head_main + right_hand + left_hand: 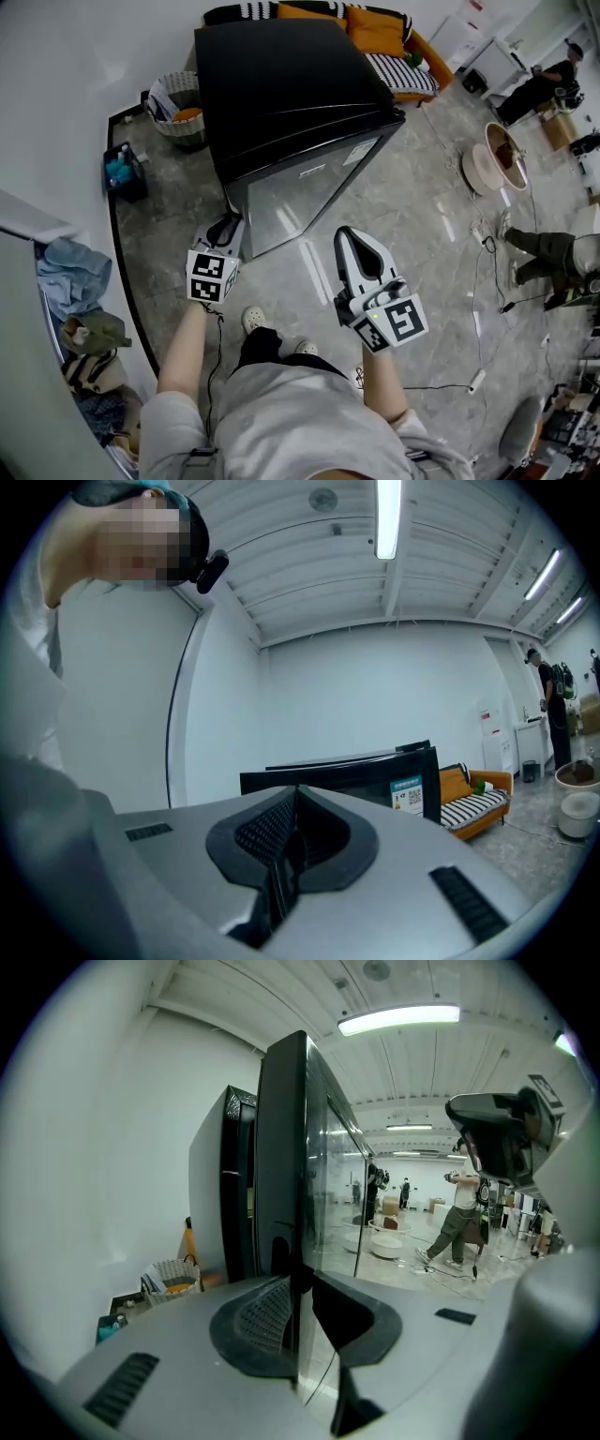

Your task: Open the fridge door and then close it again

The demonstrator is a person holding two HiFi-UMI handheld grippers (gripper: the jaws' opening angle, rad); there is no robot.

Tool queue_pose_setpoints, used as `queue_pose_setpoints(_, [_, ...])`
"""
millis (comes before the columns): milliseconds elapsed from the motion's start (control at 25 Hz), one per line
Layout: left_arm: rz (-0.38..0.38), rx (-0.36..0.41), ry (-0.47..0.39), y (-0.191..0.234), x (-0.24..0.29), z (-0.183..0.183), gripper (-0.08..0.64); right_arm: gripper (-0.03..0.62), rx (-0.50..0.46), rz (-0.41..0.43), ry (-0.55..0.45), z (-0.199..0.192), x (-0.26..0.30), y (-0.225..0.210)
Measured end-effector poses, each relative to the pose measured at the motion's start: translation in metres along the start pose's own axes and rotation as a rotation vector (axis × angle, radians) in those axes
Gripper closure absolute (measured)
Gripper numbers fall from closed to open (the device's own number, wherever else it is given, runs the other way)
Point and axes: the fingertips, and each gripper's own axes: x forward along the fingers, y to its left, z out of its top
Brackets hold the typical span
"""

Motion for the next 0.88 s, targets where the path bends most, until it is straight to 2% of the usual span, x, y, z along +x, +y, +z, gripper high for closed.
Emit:
queue_pose_setpoints(320, [0.076,-0.046,0.018,-0.031,-0.017,-0.011,0.480,0.575,0.004,0.033,-0.010,0.005,-0.035,-0.002])
queue_pose_setpoints(880, [0.142,-0.043,0.051,-0.102,-0.041,-0.027,0.492,0.575,0.001,0.069,-0.049,0.019,-0.074,-0.005])
